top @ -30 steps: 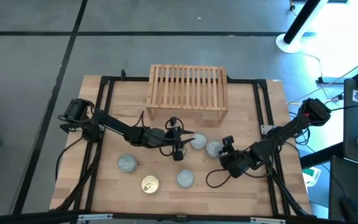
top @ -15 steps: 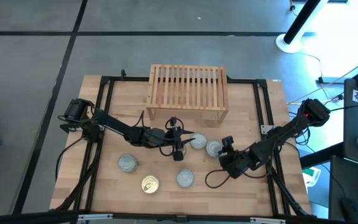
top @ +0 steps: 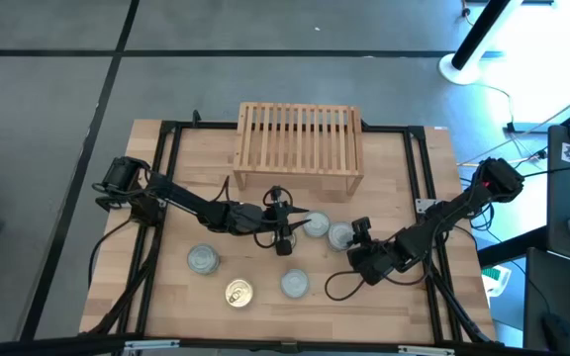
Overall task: Stack canned seafood by type on shelf
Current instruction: Put the green white tuna can on the shelf
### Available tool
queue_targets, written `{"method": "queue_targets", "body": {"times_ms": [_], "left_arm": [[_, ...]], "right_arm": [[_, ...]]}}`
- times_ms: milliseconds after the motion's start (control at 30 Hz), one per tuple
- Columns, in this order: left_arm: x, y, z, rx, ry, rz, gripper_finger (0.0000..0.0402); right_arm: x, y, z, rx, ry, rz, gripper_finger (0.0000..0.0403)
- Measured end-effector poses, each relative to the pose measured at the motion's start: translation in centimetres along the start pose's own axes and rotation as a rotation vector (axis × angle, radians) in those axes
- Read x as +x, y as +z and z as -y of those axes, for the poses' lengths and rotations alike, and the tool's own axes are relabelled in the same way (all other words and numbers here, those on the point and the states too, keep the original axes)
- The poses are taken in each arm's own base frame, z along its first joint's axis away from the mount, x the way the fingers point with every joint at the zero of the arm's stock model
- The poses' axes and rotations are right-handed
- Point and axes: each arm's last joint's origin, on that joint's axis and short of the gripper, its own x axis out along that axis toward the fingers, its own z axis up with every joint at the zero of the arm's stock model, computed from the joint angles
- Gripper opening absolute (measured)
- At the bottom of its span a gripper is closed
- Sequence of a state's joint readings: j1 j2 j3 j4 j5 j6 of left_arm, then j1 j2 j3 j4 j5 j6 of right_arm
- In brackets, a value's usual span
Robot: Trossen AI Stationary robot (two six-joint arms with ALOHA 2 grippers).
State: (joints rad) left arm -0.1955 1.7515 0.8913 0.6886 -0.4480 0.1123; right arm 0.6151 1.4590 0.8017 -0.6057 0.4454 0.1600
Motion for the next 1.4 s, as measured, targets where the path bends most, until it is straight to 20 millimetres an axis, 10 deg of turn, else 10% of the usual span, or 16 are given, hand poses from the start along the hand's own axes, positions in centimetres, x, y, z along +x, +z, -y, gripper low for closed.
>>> {"method": "queue_targets", "body": {"times_ms": [500,967,1400], "left_arm": [[0.0,0.0,0.0,-0.001,0.000,0.000,0.0109],[0.3,0.6,0.6,0.058,-0.168,0.043,0.0117],[4.1,-1.6,2.7,0.262,-0.191,0.009,0.0209]], "right_arm": [[-0.1,0.1,0.0,0.003,0.003,0.010,0.0008],[-0.1,0.2,0.0,0.009,0.013,0.018,0.0002],[-0.7,1.1,0.1,0.023,0.041,0.033,0.0001]]}}
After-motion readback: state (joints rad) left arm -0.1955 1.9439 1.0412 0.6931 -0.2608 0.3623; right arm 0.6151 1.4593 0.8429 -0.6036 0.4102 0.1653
